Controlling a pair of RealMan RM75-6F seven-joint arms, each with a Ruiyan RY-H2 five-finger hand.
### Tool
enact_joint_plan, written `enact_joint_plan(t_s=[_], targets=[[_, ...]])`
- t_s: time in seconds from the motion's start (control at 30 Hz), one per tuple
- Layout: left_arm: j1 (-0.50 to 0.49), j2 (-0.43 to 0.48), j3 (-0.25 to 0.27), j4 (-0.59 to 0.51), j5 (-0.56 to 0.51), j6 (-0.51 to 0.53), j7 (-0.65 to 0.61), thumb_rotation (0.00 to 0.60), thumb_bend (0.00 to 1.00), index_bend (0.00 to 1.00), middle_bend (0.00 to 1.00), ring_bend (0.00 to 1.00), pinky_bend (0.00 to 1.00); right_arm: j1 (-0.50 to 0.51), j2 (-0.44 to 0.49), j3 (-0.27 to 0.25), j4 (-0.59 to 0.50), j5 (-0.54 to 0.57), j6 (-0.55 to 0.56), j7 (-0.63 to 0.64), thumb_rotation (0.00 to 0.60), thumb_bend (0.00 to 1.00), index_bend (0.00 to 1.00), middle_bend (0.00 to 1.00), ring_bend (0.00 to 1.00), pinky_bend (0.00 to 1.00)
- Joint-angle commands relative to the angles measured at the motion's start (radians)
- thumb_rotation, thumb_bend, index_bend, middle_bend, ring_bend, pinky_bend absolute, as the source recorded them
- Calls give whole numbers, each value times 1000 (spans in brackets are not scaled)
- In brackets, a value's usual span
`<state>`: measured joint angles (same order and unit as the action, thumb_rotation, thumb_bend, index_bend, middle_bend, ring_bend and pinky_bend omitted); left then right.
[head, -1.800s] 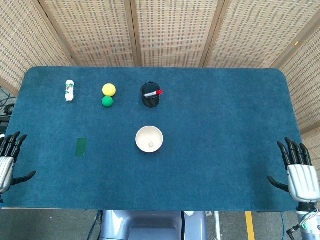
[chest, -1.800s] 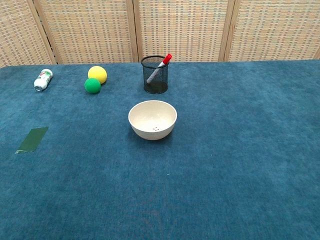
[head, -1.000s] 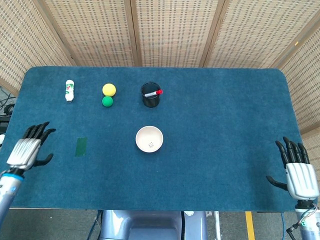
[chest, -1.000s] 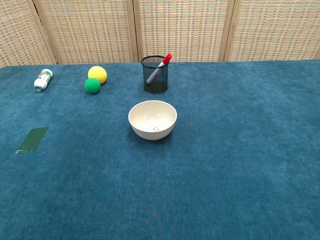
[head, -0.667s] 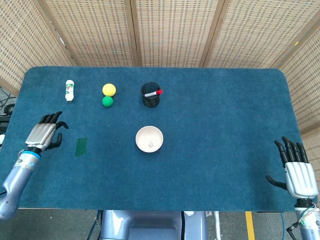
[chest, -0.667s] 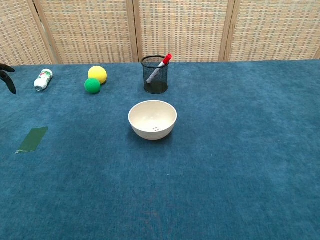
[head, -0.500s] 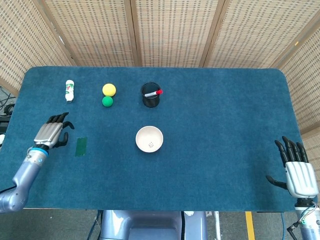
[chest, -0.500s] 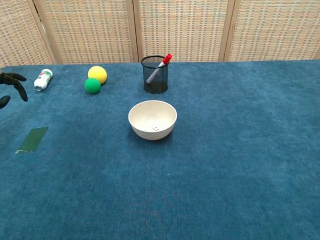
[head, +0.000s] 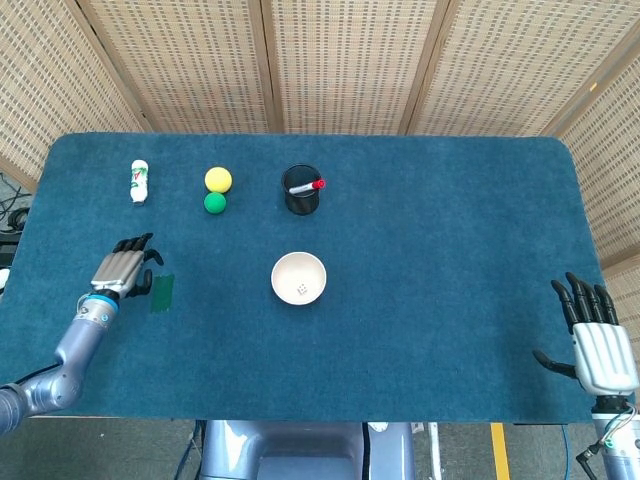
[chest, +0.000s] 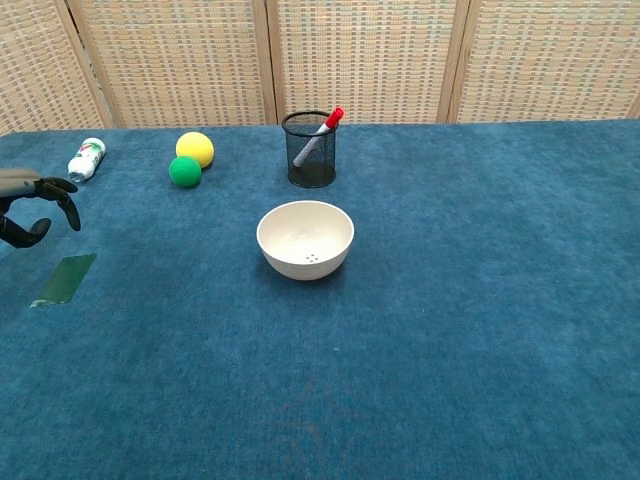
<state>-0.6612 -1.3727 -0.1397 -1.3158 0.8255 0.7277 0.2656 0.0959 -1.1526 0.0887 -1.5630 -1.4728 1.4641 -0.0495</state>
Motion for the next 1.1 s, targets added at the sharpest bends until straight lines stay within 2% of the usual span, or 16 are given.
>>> enact_joint_plan(t_s=[0.03, 0.27, 1.1], targets=[[-11, -21, 11, 18, -15, -5, 13, 600, 706, 340, 0, 0, 0, 0, 1, -1, -1, 1, -1, 0, 600, 0, 0, 0, 0, 0], [-25, -61, 19, 65, -47, -5, 25, 600, 710, 340, 0, 0, 0, 0, 1, 1, 4, 6, -1, 8, 600, 0, 0, 0, 0, 0], [-64, -101, 41, 91, -112, -6, 80, 600, 712, 340, 0, 0, 0, 1, 6, 0, 2, 11, -7, 17, 600, 0, 0, 0, 0, 0]])
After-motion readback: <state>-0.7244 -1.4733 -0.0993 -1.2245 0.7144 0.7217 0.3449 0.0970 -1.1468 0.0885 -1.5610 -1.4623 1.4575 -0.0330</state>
